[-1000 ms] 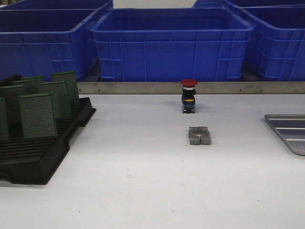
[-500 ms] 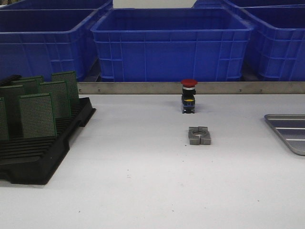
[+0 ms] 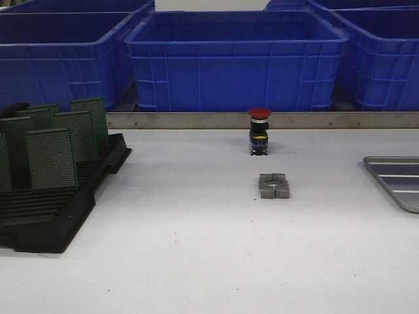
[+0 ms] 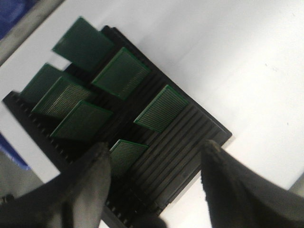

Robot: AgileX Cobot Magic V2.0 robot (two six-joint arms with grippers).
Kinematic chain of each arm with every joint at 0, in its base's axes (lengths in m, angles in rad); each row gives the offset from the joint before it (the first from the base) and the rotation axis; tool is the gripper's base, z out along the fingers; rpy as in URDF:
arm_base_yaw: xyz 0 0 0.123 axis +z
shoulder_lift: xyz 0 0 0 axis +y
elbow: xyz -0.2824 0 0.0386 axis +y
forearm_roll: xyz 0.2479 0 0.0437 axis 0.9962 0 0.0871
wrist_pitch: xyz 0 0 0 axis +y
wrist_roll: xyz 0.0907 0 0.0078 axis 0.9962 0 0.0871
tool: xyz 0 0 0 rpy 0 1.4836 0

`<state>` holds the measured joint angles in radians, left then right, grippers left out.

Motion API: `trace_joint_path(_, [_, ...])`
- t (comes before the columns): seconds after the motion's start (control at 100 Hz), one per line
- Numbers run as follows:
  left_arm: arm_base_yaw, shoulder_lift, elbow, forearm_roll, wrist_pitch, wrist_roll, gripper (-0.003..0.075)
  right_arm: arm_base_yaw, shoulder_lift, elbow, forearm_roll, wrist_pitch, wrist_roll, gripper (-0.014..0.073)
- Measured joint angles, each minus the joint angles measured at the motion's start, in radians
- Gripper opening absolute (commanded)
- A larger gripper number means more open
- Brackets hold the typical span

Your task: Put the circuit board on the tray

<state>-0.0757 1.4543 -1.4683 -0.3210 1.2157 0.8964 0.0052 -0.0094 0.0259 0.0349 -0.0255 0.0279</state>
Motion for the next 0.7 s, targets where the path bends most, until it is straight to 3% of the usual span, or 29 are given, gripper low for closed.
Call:
trace_joint_path(0.3, [0.0,0.215,-0.049,-0.034,0.019,0.361,0.0398,0.0,0.0,0.0,0.0,0.0,0.0,-0.0069])
trace_joint_path(0.7, [0.0,0.34,-0.049,-0.042,-0.005,0.5,0.0398,0.0,0.0,0.0,0.0,0.0,0.0,-0.0069])
